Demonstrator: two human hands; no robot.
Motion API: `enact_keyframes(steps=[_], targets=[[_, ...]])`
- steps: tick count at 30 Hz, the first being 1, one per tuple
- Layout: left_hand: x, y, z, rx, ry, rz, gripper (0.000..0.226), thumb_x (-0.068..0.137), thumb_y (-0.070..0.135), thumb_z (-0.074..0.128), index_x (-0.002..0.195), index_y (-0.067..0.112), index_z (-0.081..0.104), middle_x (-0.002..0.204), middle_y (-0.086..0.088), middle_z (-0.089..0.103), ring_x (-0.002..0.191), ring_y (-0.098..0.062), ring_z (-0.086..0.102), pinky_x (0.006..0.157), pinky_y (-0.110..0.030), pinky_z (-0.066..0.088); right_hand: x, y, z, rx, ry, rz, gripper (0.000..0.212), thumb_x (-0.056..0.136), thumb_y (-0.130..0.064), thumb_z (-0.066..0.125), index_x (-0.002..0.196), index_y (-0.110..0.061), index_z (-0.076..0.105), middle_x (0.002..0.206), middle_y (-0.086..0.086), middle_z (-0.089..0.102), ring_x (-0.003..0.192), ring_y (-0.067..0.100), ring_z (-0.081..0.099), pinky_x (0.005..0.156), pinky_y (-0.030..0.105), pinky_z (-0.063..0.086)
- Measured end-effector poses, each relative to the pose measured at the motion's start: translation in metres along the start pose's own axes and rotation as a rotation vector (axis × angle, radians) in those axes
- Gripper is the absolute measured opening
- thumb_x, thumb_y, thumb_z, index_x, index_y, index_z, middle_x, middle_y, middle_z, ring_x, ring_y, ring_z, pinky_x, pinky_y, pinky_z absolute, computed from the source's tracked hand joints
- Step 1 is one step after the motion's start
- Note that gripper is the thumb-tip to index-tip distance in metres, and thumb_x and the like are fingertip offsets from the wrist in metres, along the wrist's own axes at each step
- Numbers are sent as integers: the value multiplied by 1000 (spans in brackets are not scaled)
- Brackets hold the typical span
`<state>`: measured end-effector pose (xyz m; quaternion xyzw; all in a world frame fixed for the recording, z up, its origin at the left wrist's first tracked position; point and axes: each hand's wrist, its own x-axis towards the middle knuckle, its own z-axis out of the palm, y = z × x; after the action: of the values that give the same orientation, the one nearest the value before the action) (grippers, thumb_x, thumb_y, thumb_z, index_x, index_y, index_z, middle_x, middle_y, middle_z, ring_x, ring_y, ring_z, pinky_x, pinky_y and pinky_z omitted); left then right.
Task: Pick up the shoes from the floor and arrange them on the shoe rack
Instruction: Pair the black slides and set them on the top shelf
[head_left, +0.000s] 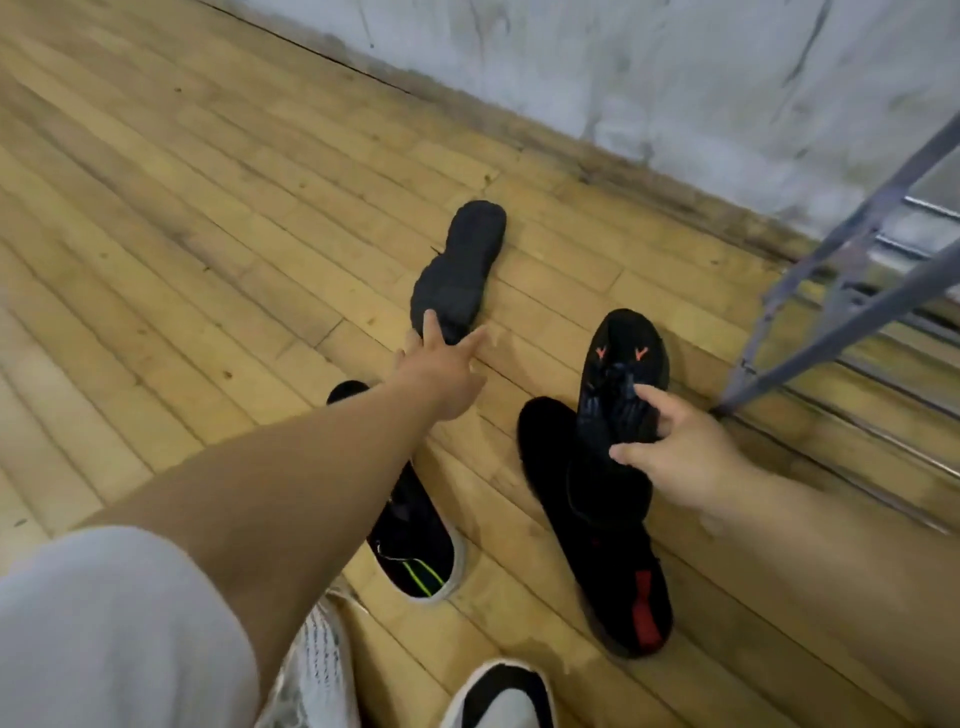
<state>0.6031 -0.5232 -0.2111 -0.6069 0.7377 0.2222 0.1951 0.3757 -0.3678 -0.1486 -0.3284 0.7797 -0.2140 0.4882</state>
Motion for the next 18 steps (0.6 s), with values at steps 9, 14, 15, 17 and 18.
enact_keyframes(steps=[9,14,15,17,18], targets=[[23,6,-1,-316,297,-77,68,100,28,58,159,34,25,164,-9,21,144,-34,34,111,-48,44,15,19,-7,124,-61,4,82,87,-7,78,154,-34,38,157,6,41,145,22,38,110,40,41],[-27,-4,13,-1288,250,-172,62,94,21,73,150,27,47,128,-6,65,103,-22,73,90,-42,61,2,21,2,190,-117,-39,82,88,-4,75,154,-35,38,145,4,51,122,14,51,94,29,44],[-36,-7,24,-1365,160,-214,64,94,14,73,150,27,47,128,-8,65,101,-24,74,88,-41,62,1,23,5,187,-128,-41,82,87,-4,76,153,-36,39,147,5,50,128,16,50,96,30,43],[-48,-15,46,-1403,53,-279,71,93,6,71,153,33,43,125,-10,65,102,-26,73,86,-40,63,-3,23,8,181,-134,-47,83,87,-5,76,153,-37,39,151,7,47,138,21,45,103,34,43],[-51,-15,49,-1417,38,-297,73,94,5,69,155,34,41,120,-9,66,103,-27,72,85,-40,63,-4,23,8,182,-131,-48,83,87,-4,76,153,-37,39,153,8,47,140,22,45,104,35,43]])
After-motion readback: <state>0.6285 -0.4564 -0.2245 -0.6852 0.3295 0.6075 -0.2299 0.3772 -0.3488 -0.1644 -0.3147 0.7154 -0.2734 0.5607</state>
